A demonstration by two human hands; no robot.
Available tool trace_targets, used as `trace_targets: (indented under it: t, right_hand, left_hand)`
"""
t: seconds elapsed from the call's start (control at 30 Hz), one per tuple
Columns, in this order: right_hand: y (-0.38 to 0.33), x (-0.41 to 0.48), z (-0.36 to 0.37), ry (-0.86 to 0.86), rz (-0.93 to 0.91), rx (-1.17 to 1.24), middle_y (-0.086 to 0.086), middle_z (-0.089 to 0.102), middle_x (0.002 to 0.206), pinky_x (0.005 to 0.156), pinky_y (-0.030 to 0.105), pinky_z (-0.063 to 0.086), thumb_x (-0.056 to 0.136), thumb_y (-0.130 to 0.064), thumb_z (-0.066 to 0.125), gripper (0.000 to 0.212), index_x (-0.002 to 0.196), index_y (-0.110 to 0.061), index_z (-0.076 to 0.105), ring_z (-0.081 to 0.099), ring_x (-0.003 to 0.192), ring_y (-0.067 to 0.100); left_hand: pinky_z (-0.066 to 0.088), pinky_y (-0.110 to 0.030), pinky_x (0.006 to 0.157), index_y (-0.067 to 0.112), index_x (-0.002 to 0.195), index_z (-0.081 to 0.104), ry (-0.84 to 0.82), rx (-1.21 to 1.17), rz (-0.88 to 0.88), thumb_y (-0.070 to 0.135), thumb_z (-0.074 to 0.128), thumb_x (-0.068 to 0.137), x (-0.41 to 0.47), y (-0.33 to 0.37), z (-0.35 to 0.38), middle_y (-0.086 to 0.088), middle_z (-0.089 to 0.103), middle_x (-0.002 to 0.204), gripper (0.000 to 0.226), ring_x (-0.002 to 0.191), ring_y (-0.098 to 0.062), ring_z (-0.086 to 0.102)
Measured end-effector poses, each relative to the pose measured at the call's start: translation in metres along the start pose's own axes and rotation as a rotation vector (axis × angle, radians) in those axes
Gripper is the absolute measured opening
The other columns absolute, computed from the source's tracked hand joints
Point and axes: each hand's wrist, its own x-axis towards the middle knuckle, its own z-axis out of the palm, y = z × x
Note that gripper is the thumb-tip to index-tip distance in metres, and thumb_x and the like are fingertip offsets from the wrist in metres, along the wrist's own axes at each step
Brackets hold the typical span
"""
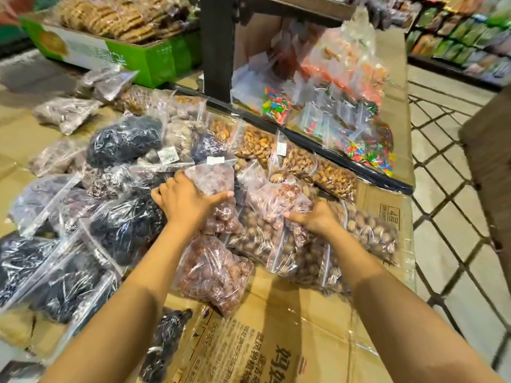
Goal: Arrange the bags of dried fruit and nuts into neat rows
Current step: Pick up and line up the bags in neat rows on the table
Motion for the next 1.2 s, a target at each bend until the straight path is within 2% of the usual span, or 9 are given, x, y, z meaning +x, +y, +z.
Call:
trace_targets:
  t: [0.17, 0.27, 0.43, 0.57, 0.7, 0.77, 0.9, 1.0, 1.2]
  right_hand:
    - [0.002, 0.001, 0.002, 0.066, 0.015, -0.062, 0.015, 0.059, 0.117, 0.077, 0.026, 0.045, 0.068, -0.039, 0.079, 0.068, 0.117, -0.003, 0.048, 0.058, 0.103, 0.028]
    - [0.006, 0.001, -0.002, 0.056, -0.015, -0.084, 0.015, 0.06, 0.111, 0.086, 0.037, 0.051, 0.064, -0.047, 0.079, 0.07, 0.112, -0.006, 0.05, 0.058, 0.105, 0.032]
    - [0.018, 0.002, -0.01, -0.005, -0.131, -0.141, -0.001, 0.049, 0.068, 0.049, 0.019, 0.036, 0.069, -0.05, 0.074, 0.046, 0.07, -0.015, 0.044, 0.045, 0.057, 0.011]
    - [0.033, 0.003, -0.015, 0.013, -0.273, -0.249, 0.005, 0.054, 0.068, 0.059, 0.035, 0.053, 0.066, -0.065, 0.068, 0.055, 0.078, -0.016, 0.045, 0.055, 0.061, 0.022]
    - [0.045, 0.0, -0.023, -0.052, -0.295, -0.162, 0.001, 0.046, 0.063, 0.054, 0.031, 0.054, 0.069, -0.059, 0.07, 0.052, 0.075, -0.015, 0.043, 0.046, 0.055, 0.017]
    - [0.053, -0.004, -0.027, -0.025, -0.293, -0.037, 0.002, 0.043, 0.059, 0.04, 0.021, 0.039, 0.072, -0.048, 0.074, 0.047, 0.069, -0.013, 0.043, 0.04, 0.05, 0.016]
    - [0.062, -0.009, -0.034, 0.088, -0.308, 0.112, 0.002, 0.048, 0.066, 0.05, 0.026, 0.04, 0.072, -0.032, 0.078, 0.039, 0.08, -0.014, 0.044, 0.047, 0.058, 0.019]
    - [0.069, -0.011, -0.038, 0.159, -0.342, 0.148, 0.003, 0.051, 0.067, 0.062, 0.031, 0.044, 0.071, -0.032, 0.079, 0.038, 0.078, -0.013, 0.047, 0.052, 0.065, 0.022]
    - [0.077, -0.033, -0.044, 0.236, -0.415, 0.282, -0.002, 0.05, 0.065, 0.054, 0.026, 0.034, 0.072, -0.032, 0.079, 0.035, 0.076, -0.014, 0.049, 0.049, 0.063, 0.019]
  left_hand:
    - [0.024, -0.049, 0.104, -0.002, 0.119, 0.047, 0.014, 0.009, 0.028, 0.086, 0.062, 0.05, -0.004, 0.001, -0.001, -0.021, 0.057, 0.121, 0.114, 0.119, -0.037, 0.048]
    - [0.025, -0.049, 0.106, -0.001, 0.114, 0.049, 0.0, 0.012, 0.036, 0.087, 0.06, 0.052, -0.006, 0.002, -0.002, -0.019, 0.058, 0.118, 0.108, 0.116, -0.034, 0.05]
    - [0.02, -0.047, 0.115, -0.003, 0.116, 0.045, -0.006, -0.004, 0.035, 0.081, 0.062, 0.06, -0.018, 0.01, -0.001, -0.018, 0.063, 0.112, 0.102, 0.112, -0.033, 0.058]
    - [0.021, -0.046, 0.116, 0.002, 0.121, 0.037, 0.01, -0.196, -0.019, 0.072, 0.07, 0.059, -0.037, 0.017, -0.002, -0.004, 0.063, 0.089, 0.1, 0.106, -0.029, 0.059]
    - [0.046, -0.026, 0.093, 0.017, 0.125, 0.032, 0.08, -0.561, -0.022, 0.044, 0.087, 0.059, -0.07, 0.036, -0.006, -0.005, 0.051, 0.129, 0.09, 0.109, -0.019, 0.051]
    - [0.049, -0.034, 0.093, 0.022, 0.116, 0.033, 0.204, -0.595, 0.0, 0.044, 0.089, 0.056, -0.091, 0.046, -0.007, -0.005, 0.052, 0.123, 0.084, 0.108, -0.02, 0.053]
    - [0.055, -0.04, 0.078, 0.026, 0.11, 0.031, 0.392, -0.676, -0.076, 0.048, 0.089, 0.056, -0.141, 0.054, -0.013, -0.004, 0.056, 0.102, 0.082, 0.089, -0.023, 0.058]
    - [0.045, -0.02, 0.076, 0.011, 0.123, 0.031, 0.473, -0.776, -0.26, 0.038, 0.088, 0.061, -0.179, 0.056, 0.0, 0.0, 0.053, 0.1, 0.088, 0.092, -0.018, 0.055]
    - [0.042, -0.025, 0.076, 0.005, 0.141, 0.016, 0.326, -0.618, -0.476, 0.048, 0.084, 0.063, -0.236, 0.052, 0.052, -0.014, 0.051, 0.126, 0.111, 0.105, -0.03, 0.054]
